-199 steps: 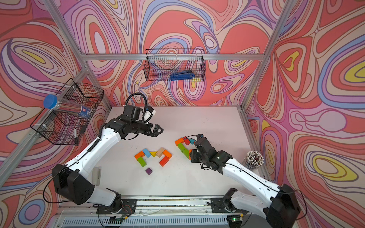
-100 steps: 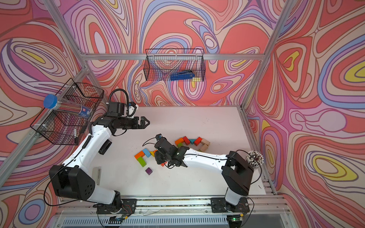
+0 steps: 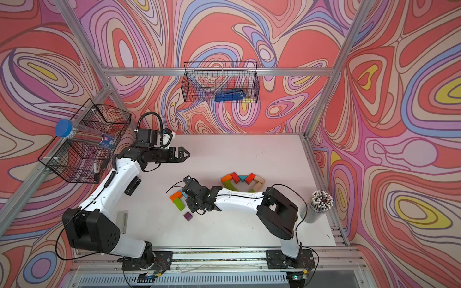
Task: Assemble a heart with building blocks
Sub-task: Move the building block to the center of the board.
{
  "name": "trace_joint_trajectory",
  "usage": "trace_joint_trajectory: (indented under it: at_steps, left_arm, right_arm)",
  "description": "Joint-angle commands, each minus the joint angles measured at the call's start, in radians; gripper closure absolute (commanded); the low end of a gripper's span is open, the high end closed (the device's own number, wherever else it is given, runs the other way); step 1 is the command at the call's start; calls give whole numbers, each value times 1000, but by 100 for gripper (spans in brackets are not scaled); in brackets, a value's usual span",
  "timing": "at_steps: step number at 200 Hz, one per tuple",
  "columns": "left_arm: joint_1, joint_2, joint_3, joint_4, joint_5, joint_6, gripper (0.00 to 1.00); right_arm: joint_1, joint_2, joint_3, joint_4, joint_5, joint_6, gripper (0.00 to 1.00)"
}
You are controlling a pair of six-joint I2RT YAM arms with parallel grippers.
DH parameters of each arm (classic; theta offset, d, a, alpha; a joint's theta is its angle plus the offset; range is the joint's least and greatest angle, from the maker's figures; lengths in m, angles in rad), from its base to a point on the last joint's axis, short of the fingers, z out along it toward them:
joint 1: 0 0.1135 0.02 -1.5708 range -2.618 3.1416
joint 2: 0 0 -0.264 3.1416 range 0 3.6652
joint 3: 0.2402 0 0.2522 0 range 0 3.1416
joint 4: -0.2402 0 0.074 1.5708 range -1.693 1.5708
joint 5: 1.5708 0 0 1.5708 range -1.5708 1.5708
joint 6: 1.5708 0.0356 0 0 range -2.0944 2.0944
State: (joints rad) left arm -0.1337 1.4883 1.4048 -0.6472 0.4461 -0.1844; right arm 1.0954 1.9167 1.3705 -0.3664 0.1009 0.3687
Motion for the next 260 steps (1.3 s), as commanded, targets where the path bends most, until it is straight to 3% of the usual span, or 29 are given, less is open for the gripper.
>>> trace_joint_trajectory:
  at_steps: [1,75,205,226,260]
  left_arm:
    - [3,-12,2,20,19,3,0]
    - [3,-16,-3,33,42,5,0]
    - [3,-10,-6,35,67,-1,0]
    - [4,-10,-6,35,69,-1,0]
    - [3,-13,-7,35,69,-1,0]
  right_arm:
    - [16,40,52,-58,22,-64,80]
    - [42,120,107,-126,-27,-114,80]
    - [76,166,190,-185,-247,-132,81]
    - [76,158,176,-187,-231,-128,81]
    - [74,143,170,-213,-74,-88,81]
